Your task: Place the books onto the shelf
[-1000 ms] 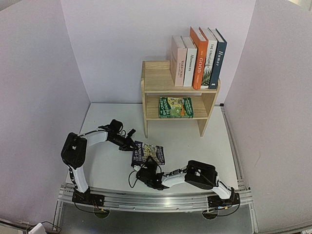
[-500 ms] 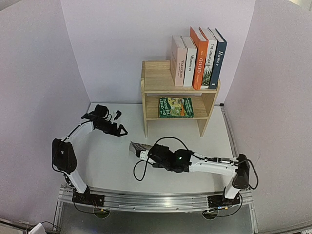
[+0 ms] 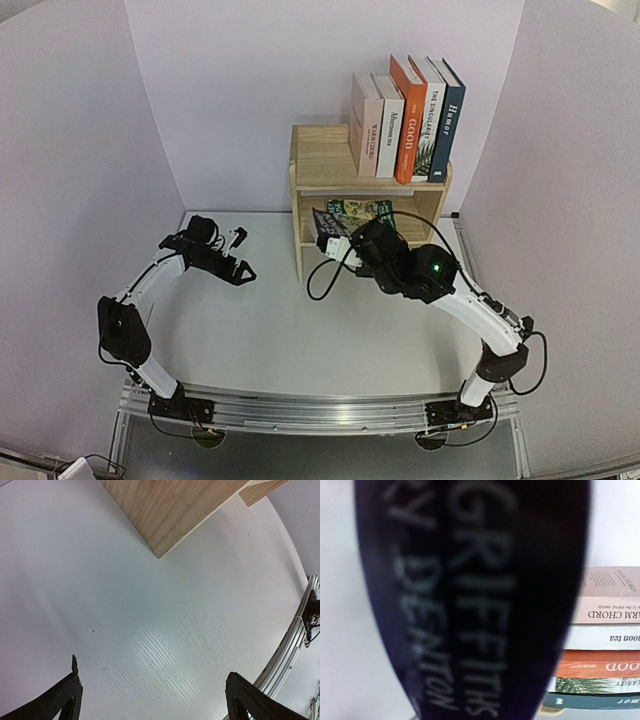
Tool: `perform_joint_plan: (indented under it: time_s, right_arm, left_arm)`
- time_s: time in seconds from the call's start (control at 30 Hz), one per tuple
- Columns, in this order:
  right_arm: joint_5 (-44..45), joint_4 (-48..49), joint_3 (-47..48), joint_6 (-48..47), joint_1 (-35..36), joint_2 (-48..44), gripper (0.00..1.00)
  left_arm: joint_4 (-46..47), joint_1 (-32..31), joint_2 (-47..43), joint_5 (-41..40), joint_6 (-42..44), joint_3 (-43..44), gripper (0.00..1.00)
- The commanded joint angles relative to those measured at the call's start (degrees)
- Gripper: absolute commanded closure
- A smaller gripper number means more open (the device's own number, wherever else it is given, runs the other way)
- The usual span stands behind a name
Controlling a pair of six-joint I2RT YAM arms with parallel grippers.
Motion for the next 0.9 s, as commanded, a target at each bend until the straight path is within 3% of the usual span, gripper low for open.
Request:
perform_joint_plan:
  time_s: [0.0, 0.23, 0.33, 0.87]
  right_arm:
    - [9.4, 15.2, -1.9, -17.1, -4.6, 2.7, 1.00]
    - [5.5, 43.4, -11.9, -29.1, -11.0, 6.2, 1.00]
    - [5.3, 50.4, -13.0, -31.3, -13.0, 8.6, 1.00]
    - [0.3, 51.1, -22.6, -29.8, -17.7, 8.2, 1.00]
  left_arm:
    - [-0.1, 0.0, -2.4, -0.6, 1.4, 0.3, 0.00]
    - [-0.4, 0.0, -3.6, -0.6, 2.5, -0.3, 0.00]
    - [-0.5, 0.1, -4.3, -0.6, 2.9, -0.9, 0.00]
    - [0.0, 0.1, -5.0, 0.0, 3.5, -2.0, 0.00]
